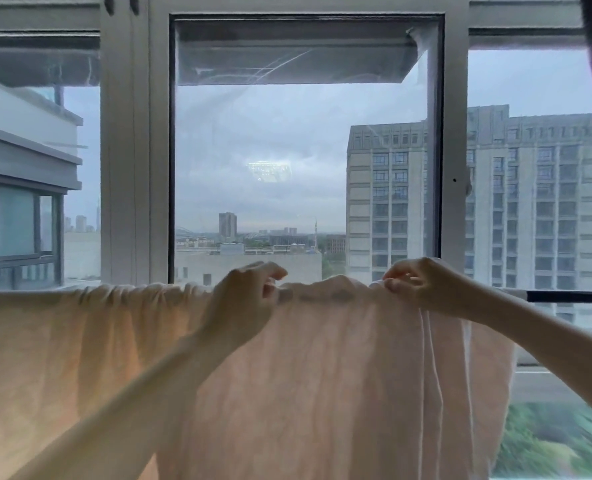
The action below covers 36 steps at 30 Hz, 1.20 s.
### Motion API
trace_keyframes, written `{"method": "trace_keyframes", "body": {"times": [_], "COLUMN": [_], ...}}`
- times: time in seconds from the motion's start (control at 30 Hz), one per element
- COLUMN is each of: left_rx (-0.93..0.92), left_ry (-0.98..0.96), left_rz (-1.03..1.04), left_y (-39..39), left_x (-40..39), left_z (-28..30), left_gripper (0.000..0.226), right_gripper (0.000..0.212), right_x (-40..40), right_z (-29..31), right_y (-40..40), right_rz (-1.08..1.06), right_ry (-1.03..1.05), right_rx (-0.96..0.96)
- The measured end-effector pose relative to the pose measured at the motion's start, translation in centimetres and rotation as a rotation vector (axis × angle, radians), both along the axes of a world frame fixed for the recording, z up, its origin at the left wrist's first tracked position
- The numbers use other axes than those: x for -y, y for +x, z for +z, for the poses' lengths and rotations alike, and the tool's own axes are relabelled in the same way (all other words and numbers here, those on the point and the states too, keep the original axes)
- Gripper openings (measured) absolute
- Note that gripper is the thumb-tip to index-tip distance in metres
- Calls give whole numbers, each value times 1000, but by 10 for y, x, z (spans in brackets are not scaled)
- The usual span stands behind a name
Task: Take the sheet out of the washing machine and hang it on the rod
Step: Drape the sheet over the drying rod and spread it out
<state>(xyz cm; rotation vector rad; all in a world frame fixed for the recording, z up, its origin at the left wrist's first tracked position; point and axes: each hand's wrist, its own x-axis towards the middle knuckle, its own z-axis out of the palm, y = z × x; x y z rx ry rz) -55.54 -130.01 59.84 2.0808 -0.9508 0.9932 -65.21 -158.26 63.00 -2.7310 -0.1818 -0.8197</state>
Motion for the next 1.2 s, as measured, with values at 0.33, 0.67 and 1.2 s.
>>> {"method": "trace_keyframes", "body": {"times": [0.33,0.67,1.2], "left_rx": [163,144,-96], "left_ry": [132,61,88], "left_rz": [-248,-92,341], "left_y": [-12,31,52], "left_x": [83,33,-58], "left_z": [-8,1,21], "left_gripper": [22,7,9], "right_gripper": [30,8,9], "right_x": [17,5,-79], "right_z": [-19,-15,10], "right_y": [-29,-10,46], "right_rz": [-100,-96,150], "right_ry": [-22,-40,-63], "right_rx": [119,258,135]}}
